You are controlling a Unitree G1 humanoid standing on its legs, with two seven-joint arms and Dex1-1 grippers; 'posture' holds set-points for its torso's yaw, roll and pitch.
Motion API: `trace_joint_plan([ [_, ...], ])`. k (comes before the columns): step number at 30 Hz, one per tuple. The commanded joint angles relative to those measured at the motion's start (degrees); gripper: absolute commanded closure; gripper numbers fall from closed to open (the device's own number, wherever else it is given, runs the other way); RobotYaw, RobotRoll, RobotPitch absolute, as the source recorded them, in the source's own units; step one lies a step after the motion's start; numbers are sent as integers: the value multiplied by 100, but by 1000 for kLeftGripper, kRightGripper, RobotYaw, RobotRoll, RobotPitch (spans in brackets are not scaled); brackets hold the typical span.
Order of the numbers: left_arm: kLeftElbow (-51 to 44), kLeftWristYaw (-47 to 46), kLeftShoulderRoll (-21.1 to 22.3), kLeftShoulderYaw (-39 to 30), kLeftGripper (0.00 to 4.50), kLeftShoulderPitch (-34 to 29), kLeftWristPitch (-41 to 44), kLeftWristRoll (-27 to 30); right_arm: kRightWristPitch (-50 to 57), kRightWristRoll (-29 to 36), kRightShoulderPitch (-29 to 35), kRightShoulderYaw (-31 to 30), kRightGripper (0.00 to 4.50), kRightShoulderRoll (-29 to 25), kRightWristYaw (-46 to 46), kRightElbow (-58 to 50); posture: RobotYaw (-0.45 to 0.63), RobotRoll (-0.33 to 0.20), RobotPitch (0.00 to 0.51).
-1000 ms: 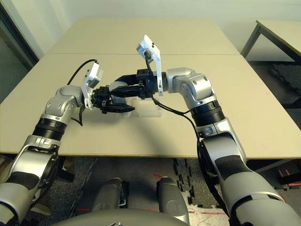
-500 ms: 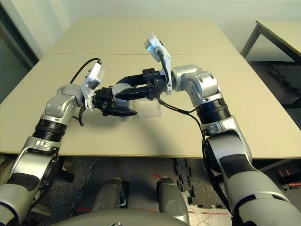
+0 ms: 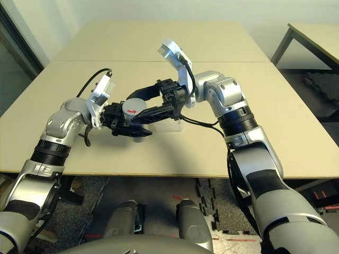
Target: Pour the medicine from the bottle into the box.
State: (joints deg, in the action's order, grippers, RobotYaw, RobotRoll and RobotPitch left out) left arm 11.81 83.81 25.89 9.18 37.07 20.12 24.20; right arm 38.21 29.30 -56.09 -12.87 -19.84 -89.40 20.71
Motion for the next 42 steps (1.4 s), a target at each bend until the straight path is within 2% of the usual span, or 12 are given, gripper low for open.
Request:
trace_joint_plan([
  [1,-22,-240,135,-212,1751,-101,74,43,-115,-28,-125,-81,0,-4,-280,87,-10,0,10],
  [15,-454,-415,148,-195,1751,-288,259,237,-700,-459,-235,-144,0,422,-110,652,2,0,9],
  [27,-734,-474,211,-152,1751,-373,390,349,-1051,-680,-503,56,0,854,3,1413,18,0,4],
  [37,-796,-482,215,-122,1751,-407,419,354,-1044,-681,-630,150,0,820,-21,1621,13,0,5],
  [42,-951,-497,280,-167,1751,-458,495,426,-1176,-797,-588,154,0,603,-86,1859,16,0,5],
])
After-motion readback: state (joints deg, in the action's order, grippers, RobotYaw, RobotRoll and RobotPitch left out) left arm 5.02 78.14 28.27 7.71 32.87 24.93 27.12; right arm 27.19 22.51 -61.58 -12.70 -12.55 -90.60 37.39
